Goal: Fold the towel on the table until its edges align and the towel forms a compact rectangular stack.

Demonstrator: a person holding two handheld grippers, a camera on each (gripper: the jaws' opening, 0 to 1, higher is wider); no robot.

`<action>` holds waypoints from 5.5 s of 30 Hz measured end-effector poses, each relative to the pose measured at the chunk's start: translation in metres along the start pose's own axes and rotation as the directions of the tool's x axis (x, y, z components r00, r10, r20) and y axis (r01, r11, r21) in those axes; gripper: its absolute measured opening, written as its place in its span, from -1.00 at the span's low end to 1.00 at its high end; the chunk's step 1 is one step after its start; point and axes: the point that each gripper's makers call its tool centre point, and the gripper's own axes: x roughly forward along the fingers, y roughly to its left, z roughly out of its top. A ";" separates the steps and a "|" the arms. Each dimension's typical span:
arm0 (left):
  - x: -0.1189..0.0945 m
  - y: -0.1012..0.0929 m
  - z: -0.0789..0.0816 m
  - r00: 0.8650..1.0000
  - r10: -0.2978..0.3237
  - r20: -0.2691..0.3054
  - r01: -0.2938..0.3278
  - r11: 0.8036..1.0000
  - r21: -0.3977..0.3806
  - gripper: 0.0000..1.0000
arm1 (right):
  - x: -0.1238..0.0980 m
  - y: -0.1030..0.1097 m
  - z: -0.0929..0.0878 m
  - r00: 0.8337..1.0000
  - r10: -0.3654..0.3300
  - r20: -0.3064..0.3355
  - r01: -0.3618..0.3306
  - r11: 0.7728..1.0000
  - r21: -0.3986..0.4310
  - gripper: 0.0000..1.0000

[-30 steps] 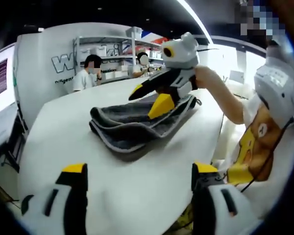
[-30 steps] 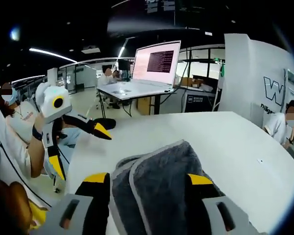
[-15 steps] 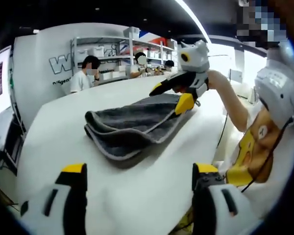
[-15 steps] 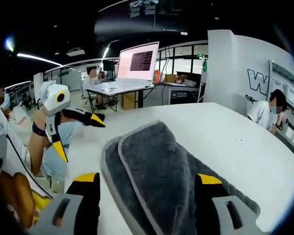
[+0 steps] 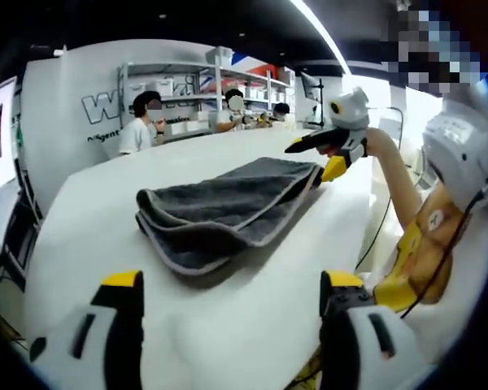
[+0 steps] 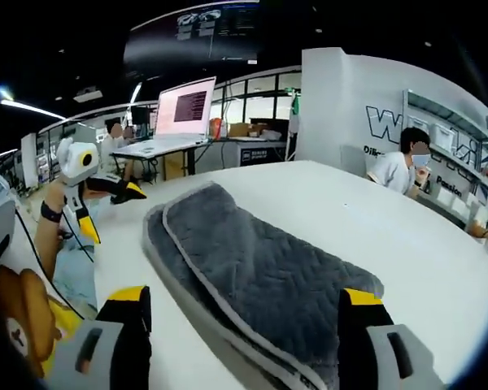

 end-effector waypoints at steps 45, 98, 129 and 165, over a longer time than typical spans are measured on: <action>0.011 -0.009 0.002 0.998 0.038 -0.051 -0.037 0.999 0.005 0.88 | -0.077 -0.050 -0.079 0.996 -0.056 0.076 0.037 0.972 0.232 0.99; 0.008 -0.011 -0.003 0.999 0.021 -0.036 -0.021 1.000 -0.003 0.87 | -0.025 -0.096 -0.042 0.967 -0.100 0.235 -0.034 0.862 0.506 0.04; 0.019 -0.009 -0.008 1.000 -0.021 -0.009 0.020 1.000 -0.018 0.87 | -0.010 -0.076 -0.064 0.982 -0.075 0.176 -0.033 0.838 0.545 -0.24; 0.012 -0.008 -0.010 1.000 0.000 -0.015 0.000 1.000 -0.026 0.87 | 0.000 -0.110 -0.061 0.992 -0.077 0.103 0.016 0.871 0.492 -0.77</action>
